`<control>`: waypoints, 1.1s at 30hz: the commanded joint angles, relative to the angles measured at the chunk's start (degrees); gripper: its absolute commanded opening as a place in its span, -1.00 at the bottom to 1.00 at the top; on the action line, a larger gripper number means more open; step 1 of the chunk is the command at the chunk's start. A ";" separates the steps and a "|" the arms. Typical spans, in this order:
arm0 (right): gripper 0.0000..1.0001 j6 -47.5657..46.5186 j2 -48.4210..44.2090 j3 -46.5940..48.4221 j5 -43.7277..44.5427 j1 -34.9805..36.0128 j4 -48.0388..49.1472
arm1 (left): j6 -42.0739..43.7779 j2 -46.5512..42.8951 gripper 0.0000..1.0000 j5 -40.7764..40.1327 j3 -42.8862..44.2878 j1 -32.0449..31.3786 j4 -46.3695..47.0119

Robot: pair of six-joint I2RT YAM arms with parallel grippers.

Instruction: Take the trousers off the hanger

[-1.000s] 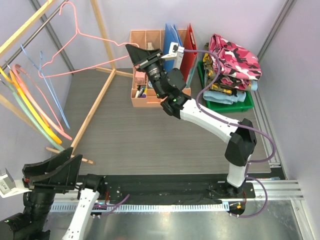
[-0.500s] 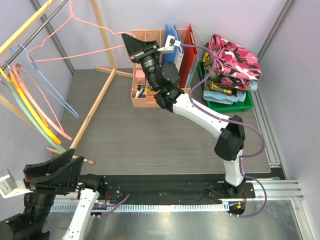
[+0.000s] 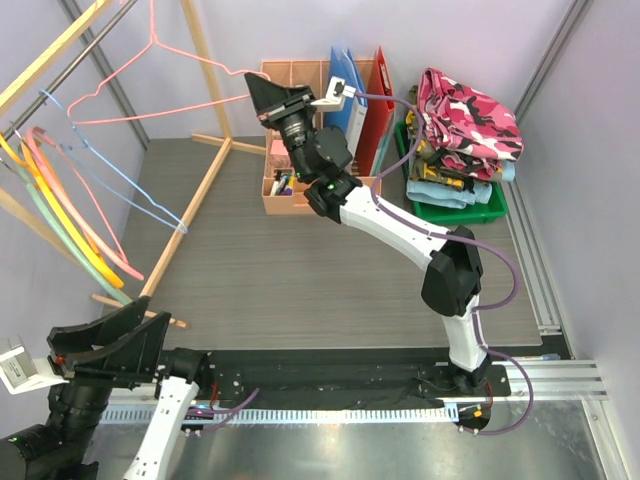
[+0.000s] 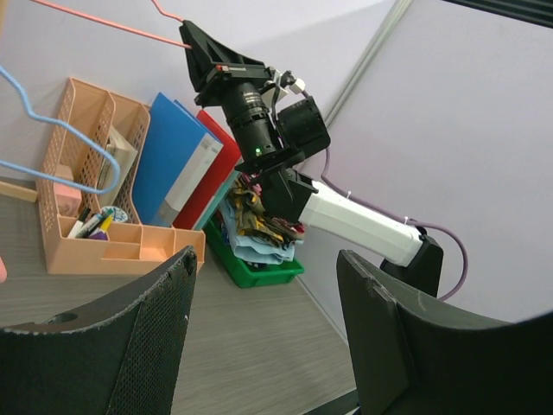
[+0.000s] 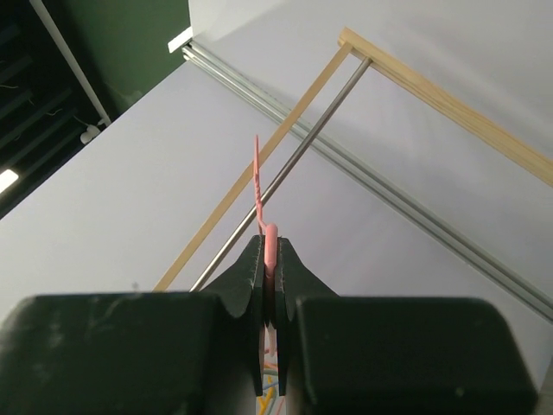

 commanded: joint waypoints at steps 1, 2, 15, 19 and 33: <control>-0.98 1.35 1.89 4.35 0.98 -0.48 1.86 | 0.98 1.43 0.33 1.74 -0.34 -0.11 0.98; -0.98 1.26 2.33 4.79 0.89 -0.48 1.86 | 0.98 1.35 0.33 1.74 -0.34 -0.11 1.07; -0.98 2.49 9.28 13.85 -2.62 0.05 -4.03 | 1.78 1.79 0.35 1.65 -0.16 -0.20 0.89; -0.98 -3.20 7.00 10.78 -5.08 0.58 -6.82 | 1.34 1.78 0.39 1.22 -1.04 -0.20 -0.33; 0.84 -25.79 -13.56 -11.00 -8.78 0.75 -29.42 | -6.39 -5.68 0.49 7.01 -12.99 -0.20 -6.84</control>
